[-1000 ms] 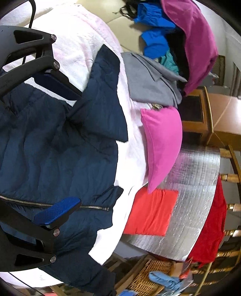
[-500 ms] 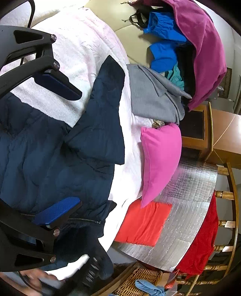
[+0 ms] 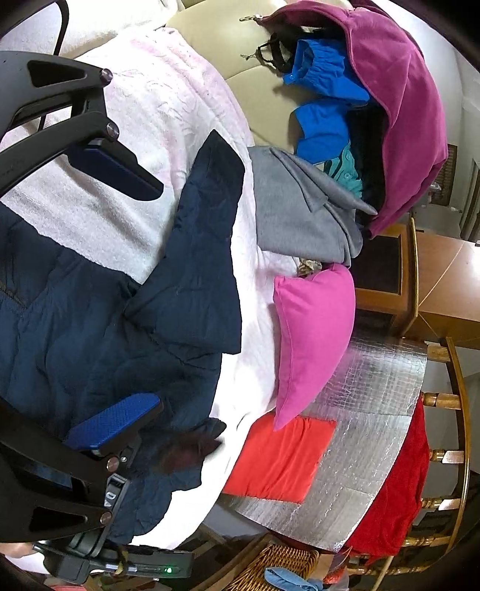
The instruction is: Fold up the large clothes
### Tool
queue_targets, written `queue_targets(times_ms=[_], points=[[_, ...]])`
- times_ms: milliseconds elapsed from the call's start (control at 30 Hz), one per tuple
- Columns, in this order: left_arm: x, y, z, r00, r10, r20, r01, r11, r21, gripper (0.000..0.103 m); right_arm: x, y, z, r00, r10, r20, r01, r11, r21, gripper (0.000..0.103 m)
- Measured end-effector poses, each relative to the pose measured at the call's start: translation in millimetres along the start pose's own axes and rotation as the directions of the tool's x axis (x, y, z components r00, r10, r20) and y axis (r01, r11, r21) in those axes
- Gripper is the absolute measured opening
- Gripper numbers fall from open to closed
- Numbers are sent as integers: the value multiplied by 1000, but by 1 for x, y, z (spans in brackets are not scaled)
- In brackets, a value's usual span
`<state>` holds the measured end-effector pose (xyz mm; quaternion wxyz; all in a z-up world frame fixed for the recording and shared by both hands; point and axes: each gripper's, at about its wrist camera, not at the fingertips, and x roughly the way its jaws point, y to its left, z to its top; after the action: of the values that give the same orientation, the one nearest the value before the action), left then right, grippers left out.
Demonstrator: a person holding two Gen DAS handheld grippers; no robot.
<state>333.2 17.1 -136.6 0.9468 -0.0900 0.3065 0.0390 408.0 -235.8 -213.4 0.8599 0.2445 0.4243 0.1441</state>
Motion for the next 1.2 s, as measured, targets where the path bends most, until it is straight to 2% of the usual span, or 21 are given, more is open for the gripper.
queue_targets(times_ms=[100,233,300,333,400,467,600,667,733,867,967,1033,1133,1200], points=[[1,0,0,1000,9,2,-9,1000,2,103,-10,2,-3,1000,24,1,-24,999,-30,70],[7,-3,-2,1000,5,-12,-5,1000,12,103,-41,-1,-2,996,66,64,-62,996,-57,70],[19,-8,-4,998,-42,-50,43,999,24,103,-68,-14,-4,990,61,123,-54,997,-60,70],[26,-10,-6,995,-62,-76,64,997,32,103,-80,-22,-4,986,45,159,-37,998,-55,70],[49,-18,-12,979,-114,-168,122,992,39,103,-112,-52,-4,972,-17,234,19,1000,-8,70],[75,-24,-19,952,-170,-256,176,984,1,103,-139,-90,-2,955,-89,282,69,994,80,70],[106,-36,-27,916,-211,-340,215,976,-28,103,-171,-154,1,921,-248,300,172,951,256,70],[116,-39,-28,911,-212,-353,210,977,-45,103,-177,-180,-2,907,-305,289,214,928,306,70],[125,-36,-28,916,-185,-356,176,983,-56,103,-173,-199,-6,901,-353,253,258,904,342,70],[135,-20,-26,921,-170,-352,134,983,-124,102,-150,-228,-15,915,-359,184,267,880,392,70],[139,-19,-29,924,-149,-351,117,987,-112,86,-135,-238,-20,926,-347,151,265,879,397,70],[143,-27,-34,915,-149,-374,128,988,-81,61,-126,-237,-21,926,-349,147,269,878,395,63],[145,-39,-38,919,-131,-372,122,991,-48,60,-121,-227,-19,909,-385,163,312,884,349,41],[146,-44,-35,923,-137,-360,125,991,-57,61,-124,-217,-16,893,-409,185,340,885,317,34]])
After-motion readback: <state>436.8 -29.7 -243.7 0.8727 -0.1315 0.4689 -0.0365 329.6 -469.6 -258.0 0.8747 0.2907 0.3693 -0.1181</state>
